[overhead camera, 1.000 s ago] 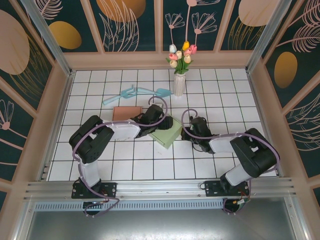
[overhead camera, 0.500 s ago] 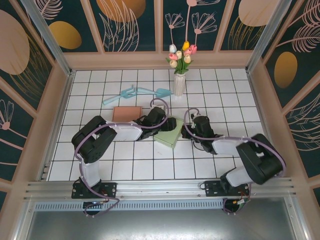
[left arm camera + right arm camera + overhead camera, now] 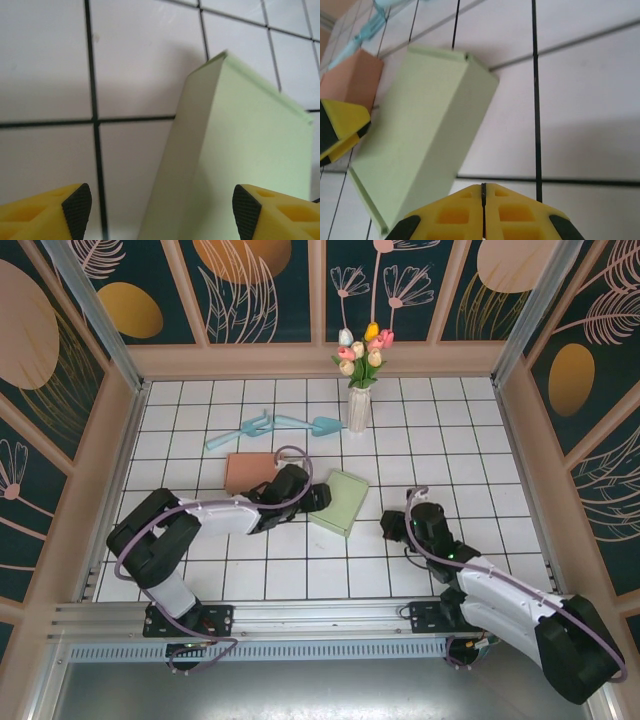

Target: Fold the paper box

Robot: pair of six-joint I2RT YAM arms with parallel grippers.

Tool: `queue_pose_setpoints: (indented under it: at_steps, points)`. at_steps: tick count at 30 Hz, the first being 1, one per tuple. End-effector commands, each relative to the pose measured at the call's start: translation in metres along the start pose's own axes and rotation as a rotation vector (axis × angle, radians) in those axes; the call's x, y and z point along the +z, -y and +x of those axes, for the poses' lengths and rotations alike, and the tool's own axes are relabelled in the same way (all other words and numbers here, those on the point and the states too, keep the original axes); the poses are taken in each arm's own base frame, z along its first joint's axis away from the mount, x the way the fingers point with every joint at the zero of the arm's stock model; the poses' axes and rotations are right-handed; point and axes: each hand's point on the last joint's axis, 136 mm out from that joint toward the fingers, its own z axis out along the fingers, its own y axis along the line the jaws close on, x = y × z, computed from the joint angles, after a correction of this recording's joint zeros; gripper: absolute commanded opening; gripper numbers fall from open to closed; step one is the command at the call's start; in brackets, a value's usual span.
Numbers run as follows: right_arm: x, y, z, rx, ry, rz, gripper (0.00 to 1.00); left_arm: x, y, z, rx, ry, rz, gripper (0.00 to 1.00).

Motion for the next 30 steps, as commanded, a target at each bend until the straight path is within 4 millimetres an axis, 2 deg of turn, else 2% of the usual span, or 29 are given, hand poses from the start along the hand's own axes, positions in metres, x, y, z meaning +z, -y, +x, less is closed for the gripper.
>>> queue_pose_setpoints:
  at_steps: [1, 5, 10, 18, 23, 26, 30]
  points:
    - [0.001, -0.010, 0.016, 0.020, -0.044, -0.047, 0.08, -0.005, 0.011, 0.011, -0.022, -0.012, 0.065, 0.76]
    - [0.009, -0.026, 0.030, 0.005, -0.080, -0.084, 0.08, -0.004, 0.022, 0.022, 0.013, -0.031, 0.073, 0.76]
    - [0.022, -0.051, 0.038, -0.017, -0.121, -0.122, 0.07, 0.001, 0.026, 0.028, 0.012, -0.038, 0.053, 0.76]
    - [0.041, -0.096, 0.031, -0.001, -0.114, -0.249, 0.07, 0.002, 0.050, 0.041, -0.042, -0.060, 0.144, 0.75]
    - [0.049, -0.121, 0.036, 0.026, -0.114, -0.324, 0.07, 0.002, 0.053, 0.035, -0.072, -0.043, 0.146, 0.76]
    - [0.049, -0.120, 0.041, 0.017, -0.100, -0.291, 0.09, 0.003, 0.042, 0.018, -0.060, 0.002, 0.040, 0.77]
    - [0.046, -0.074, 0.033, -0.046, -0.021, -0.029, 0.20, -0.007, 0.003, -0.011, -0.108, 0.072, -0.099, 0.77]
